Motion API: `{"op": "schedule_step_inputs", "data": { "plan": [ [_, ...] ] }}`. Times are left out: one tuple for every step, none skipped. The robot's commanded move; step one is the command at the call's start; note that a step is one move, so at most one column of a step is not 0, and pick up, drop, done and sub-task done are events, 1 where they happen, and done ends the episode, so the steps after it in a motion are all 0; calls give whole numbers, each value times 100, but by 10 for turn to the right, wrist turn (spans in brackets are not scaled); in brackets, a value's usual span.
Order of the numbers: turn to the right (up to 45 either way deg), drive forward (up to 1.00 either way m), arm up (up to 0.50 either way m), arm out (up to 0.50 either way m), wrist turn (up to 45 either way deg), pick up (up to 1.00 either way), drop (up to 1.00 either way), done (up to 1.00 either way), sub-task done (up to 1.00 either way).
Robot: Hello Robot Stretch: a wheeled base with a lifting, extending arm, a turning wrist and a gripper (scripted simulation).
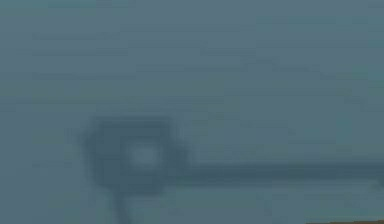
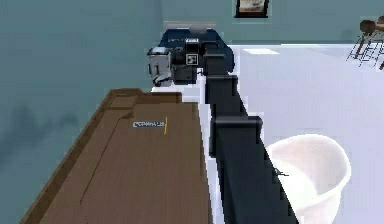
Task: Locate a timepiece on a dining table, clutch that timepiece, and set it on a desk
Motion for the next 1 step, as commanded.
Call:
{"op": "schedule_step_inputs", "data": {
  "plan": [
    [0, 0, -6, 0, 0, 0, 0, 0, 0]
  ]
}}
